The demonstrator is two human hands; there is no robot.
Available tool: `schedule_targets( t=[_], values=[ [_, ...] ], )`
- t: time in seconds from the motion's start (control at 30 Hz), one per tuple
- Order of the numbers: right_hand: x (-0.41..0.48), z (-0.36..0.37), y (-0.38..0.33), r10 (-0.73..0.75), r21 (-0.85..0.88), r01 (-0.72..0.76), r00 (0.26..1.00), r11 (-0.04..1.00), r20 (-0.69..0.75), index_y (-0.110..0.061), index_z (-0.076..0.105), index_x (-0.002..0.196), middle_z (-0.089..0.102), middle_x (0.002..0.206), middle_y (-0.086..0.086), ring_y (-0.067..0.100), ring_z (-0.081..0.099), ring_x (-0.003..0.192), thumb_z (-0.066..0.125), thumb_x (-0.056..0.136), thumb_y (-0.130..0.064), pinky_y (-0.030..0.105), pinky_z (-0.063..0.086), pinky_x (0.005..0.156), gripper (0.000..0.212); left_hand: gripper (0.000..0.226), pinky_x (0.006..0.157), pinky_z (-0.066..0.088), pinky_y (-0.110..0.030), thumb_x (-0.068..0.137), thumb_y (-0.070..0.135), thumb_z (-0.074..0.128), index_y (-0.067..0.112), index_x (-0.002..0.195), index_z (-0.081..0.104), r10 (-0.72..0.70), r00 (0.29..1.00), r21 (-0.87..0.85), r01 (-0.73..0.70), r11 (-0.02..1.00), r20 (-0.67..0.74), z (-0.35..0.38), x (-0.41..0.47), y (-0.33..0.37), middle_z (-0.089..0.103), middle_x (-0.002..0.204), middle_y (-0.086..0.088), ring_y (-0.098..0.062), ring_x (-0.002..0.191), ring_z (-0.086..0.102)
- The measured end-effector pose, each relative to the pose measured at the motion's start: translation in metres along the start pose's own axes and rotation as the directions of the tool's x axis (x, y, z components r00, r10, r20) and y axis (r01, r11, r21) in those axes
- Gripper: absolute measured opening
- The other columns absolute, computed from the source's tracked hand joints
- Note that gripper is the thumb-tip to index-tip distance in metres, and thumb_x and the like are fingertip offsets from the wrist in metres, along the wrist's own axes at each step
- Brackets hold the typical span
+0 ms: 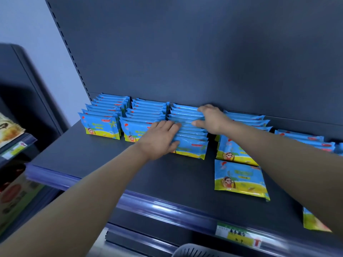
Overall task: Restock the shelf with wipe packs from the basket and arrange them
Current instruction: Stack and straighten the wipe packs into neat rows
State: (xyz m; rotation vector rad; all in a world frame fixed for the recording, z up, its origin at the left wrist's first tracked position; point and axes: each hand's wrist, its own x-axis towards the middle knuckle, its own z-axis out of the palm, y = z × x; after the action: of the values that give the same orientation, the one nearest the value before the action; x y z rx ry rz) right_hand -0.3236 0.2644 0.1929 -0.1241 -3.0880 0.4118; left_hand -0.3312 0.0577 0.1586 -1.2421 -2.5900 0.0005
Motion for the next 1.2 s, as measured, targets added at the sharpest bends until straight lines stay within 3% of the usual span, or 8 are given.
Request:
schedule_targets(
  t=[0.2, 0.4, 0.6, 0.67, 0.8, 0.97, 1.07, 1.2],
  values=[
    [0.017, -0.007, 0.008, 0.058, 0.061, -0.060, 0.998, 0.996, 0.028, -0.009, 0.043, 0.138, 0.042, 0.142, 0.013, 0.027, 0.039, 0.131, 0.064, 0.085, -0.044, 0.033, 0.032, 0.105, 0.066, 0.054, 0.109, 0.017, -0.037, 0.095, 0.029, 0.034, 0.015, 0.145, 0.020, 0.022, 1.000, 0.114, -0.023, 0.993, 0.008, 0.011, 0.013, 0.008, 0.027, 0.145, -0.008, -0.027, 0.133, 0.025],
    [0.021, -0.007, 0.010, 0.060, 0.150, -0.076, 0.993, 0.986, 0.105, -0.013, 0.034, 0.145, 0.029, 0.153, 0.006, 0.021, 0.028, 0.140, 0.059, 0.089, -0.040, 0.032, 0.023, 0.115, 0.067, 0.077, 0.116, 0.000, -0.042, 0.091, 0.054, 0.039, 0.019, 0.149, 0.002, -0.008, 0.990, 0.074, -0.002, 0.997, 0.139, 0.017, 0.022, 0.002, 0.005, 0.155, -0.011, -0.030, 0.142, 0.003],
    [0.022, -0.007, 0.009, 0.045, 0.131, -0.061, 0.991, 0.990, 0.125, -0.011, 0.030, 0.146, 0.027, 0.154, 0.006, 0.021, 0.028, 0.141, 0.058, 0.090, -0.044, 0.031, 0.023, 0.113, 0.071, 0.073, 0.116, 0.001, -0.038, 0.091, 0.047, 0.048, 0.022, 0.148, 0.011, 0.033, 0.993, -0.003, -0.033, 0.999, 0.117, 0.014, 0.027, -0.008, 0.017, 0.152, -0.007, -0.025, 0.141, 0.010],
    [0.023, -0.013, 0.009, 0.070, 0.124, -0.092, 0.983, 0.988, 0.171, -0.009, 0.033, 0.144, 0.035, 0.150, 0.006, 0.022, 0.035, 0.137, 0.062, 0.085, -0.049, 0.031, 0.029, 0.111, 0.077, 0.072, 0.113, 0.003, -0.034, 0.090, 0.043, 0.052, 0.022, 0.147, 0.015, 0.042, 0.993, -0.084, -0.032, 0.996, 0.113, 0.011, 0.027, -0.010, 0.020, 0.151, -0.006, -0.024, 0.139, 0.012],
    [0.031, -0.018, 0.004, 0.104, 0.009, -0.108, 0.974, 0.994, 0.202, -0.005, 0.048, 0.132, 0.052, 0.134, 0.010, 0.026, 0.050, 0.121, 0.061, 0.085, -0.049, 0.040, 0.040, 0.104, 0.065, 0.069, 0.109, 0.004, -0.028, 0.089, 0.040, 0.056, 0.023, 0.146, 0.021, 0.052, 0.994, -0.177, -0.035, 0.984, 0.096, 0.006, 0.027, -0.013, 0.025, 0.149, -0.003, -0.021, 0.137, 0.015],
    [0.029, -0.019, 0.002, 0.118, 0.054, -0.135, 0.960, 0.989, 0.253, -0.005, 0.044, 0.134, 0.056, 0.129, 0.008, 0.022, 0.065, 0.096, 0.064, 0.083, -0.050, 0.038, 0.047, 0.097, 0.072, 0.072, 0.113, 0.001, -0.034, 0.084, 0.042, 0.062, 0.031, 0.144, 0.023, 0.012, 0.990, -0.228, 0.020, 0.973, 0.138, 0.005, 0.025, -0.015, 0.021, 0.150, -0.002, -0.020, 0.139, 0.009],
    [0.032, -0.021, 0.001, 0.128, 0.017, -0.136, 0.963, 0.991, 0.236, 0.000, 0.050, 0.128, 0.060, 0.125, 0.015, 0.025, 0.066, 0.096, 0.063, 0.085, -0.046, 0.039, 0.048, 0.096, 0.064, 0.075, 0.115, -0.001, -0.037, 0.083, 0.044, 0.062, 0.034, 0.144, 0.019, -0.006, 0.984, -0.224, 0.046, 0.973, 0.177, 0.006, 0.025, -0.014, 0.015, 0.153, -0.003, -0.023, 0.141, 0.003],
    [0.036, -0.023, 0.002, 0.139, 0.075, -0.163, 0.957, 0.984, 0.254, 0.003, 0.052, 0.126, 0.059, 0.126, 0.018, 0.029, 0.069, 0.093, 0.057, 0.093, -0.032, 0.034, 0.051, 0.088, 0.049, 0.077, 0.114, -0.004, -0.034, 0.081, 0.043, 0.066, 0.035, 0.144, 0.022, 0.010, 0.987, -0.246, 0.029, 0.969, 0.158, 0.007, 0.026, -0.019, 0.021, 0.151, 0.001, -0.019, 0.141, 0.007]
  ],
)
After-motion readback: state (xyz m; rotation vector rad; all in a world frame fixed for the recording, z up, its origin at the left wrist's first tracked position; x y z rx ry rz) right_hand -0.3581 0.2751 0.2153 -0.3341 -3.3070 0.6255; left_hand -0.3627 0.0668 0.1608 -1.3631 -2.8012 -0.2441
